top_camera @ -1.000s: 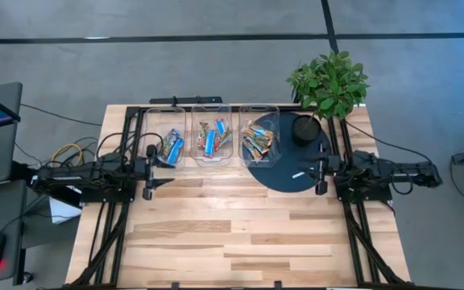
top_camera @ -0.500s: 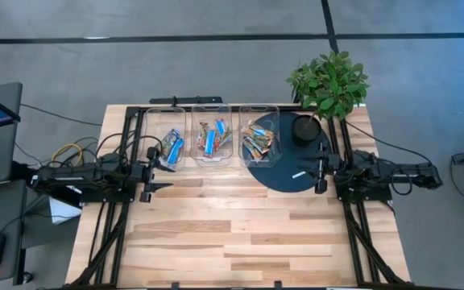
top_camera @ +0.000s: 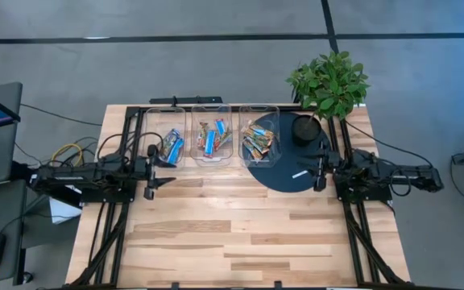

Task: Pick and place Granola Bars by type
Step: Return to Home Position

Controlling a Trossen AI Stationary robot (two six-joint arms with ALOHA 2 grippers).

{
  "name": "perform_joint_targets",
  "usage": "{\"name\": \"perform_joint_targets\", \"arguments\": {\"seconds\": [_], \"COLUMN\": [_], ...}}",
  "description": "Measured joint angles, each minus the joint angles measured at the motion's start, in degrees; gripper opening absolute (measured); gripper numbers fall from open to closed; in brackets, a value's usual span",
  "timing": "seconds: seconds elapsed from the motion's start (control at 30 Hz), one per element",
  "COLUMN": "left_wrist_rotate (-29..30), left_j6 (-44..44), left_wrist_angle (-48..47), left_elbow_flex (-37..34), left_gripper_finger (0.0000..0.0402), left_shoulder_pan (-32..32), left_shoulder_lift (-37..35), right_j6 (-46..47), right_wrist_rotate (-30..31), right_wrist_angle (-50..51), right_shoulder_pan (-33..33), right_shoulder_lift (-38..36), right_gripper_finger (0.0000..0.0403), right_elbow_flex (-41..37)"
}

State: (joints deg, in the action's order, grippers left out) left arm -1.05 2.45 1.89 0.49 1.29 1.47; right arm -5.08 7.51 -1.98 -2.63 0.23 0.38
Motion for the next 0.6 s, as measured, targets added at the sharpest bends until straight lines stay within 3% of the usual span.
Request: {"name": "perform_joint_targets", "arguments": {"seconds": [0.6], "left_wrist_rotate": [0.7], "left_j6": [-3.0], "left_wrist_angle": [0.0], "left_elbow_flex": [-0.1], "left_gripper_finger": [0.0194], "left_shoulder_pan": [-0.3], "left_shoulder_lift": [3.4], "right_j6": [0.1], "right_wrist_rotate": [0.1], "right_wrist_angle": [0.0], "right_shoulder_pan": [-1.3], "right_shoulder_lift": [0.1], "right_gripper_finger": [0.0127], "right_elbow_flex": [0.0]}}
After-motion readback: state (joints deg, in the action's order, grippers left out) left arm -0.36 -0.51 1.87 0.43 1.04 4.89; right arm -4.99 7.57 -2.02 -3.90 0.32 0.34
